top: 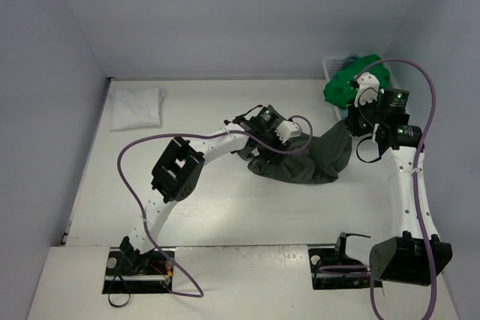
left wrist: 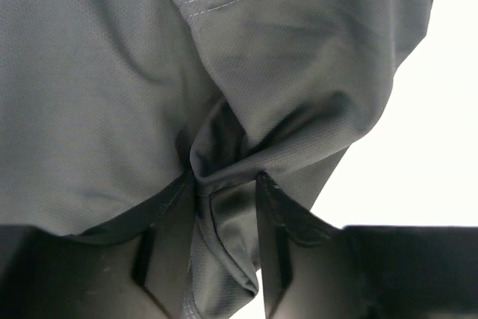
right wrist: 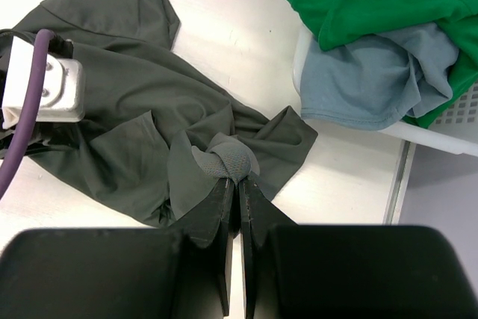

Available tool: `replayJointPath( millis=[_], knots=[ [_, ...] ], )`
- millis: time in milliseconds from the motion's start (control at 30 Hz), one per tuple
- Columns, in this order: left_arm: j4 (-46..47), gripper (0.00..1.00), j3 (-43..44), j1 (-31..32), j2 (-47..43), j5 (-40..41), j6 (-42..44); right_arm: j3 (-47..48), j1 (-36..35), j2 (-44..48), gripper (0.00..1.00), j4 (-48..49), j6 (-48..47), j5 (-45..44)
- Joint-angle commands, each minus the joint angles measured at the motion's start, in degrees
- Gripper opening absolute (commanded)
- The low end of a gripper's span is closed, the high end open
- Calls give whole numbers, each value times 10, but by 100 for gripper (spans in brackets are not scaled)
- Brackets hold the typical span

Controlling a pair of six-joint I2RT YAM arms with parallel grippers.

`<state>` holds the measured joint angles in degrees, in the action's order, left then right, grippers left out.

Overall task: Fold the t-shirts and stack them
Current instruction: Flatten out the tshirt

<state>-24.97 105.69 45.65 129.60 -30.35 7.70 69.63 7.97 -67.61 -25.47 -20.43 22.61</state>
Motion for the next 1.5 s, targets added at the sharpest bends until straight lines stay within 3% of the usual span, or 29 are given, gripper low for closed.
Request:
replayJointPath(
  millis=[0, 333, 467, 1000, 1167, 1467],
  knots=[
    [25, 26, 22, 2, -20, -25, -10, -2, 6, 12, 0, 31, -7, 11],
    [20, 13, 24, 8, -15, -53, -17, -5, 10, 11, 0, 32, -8, 13],
    [18, 0, 21, 9, -22, -60, -16, -5, 12, 10, 0, 33, -9, 14],
    [65, 0, -82, -10, -189, 16, 43, -30, 26, -3, 0, 46, -11, 22],
    [2, 0, -64, -11, -207, -6, 82, -39, 26, -8, 0, 46, -7, 33],
    [-24, 0, -58, -26, -255, 7, 81, -42, 26, -23, 0, 44, 8, 102]
  ],
)
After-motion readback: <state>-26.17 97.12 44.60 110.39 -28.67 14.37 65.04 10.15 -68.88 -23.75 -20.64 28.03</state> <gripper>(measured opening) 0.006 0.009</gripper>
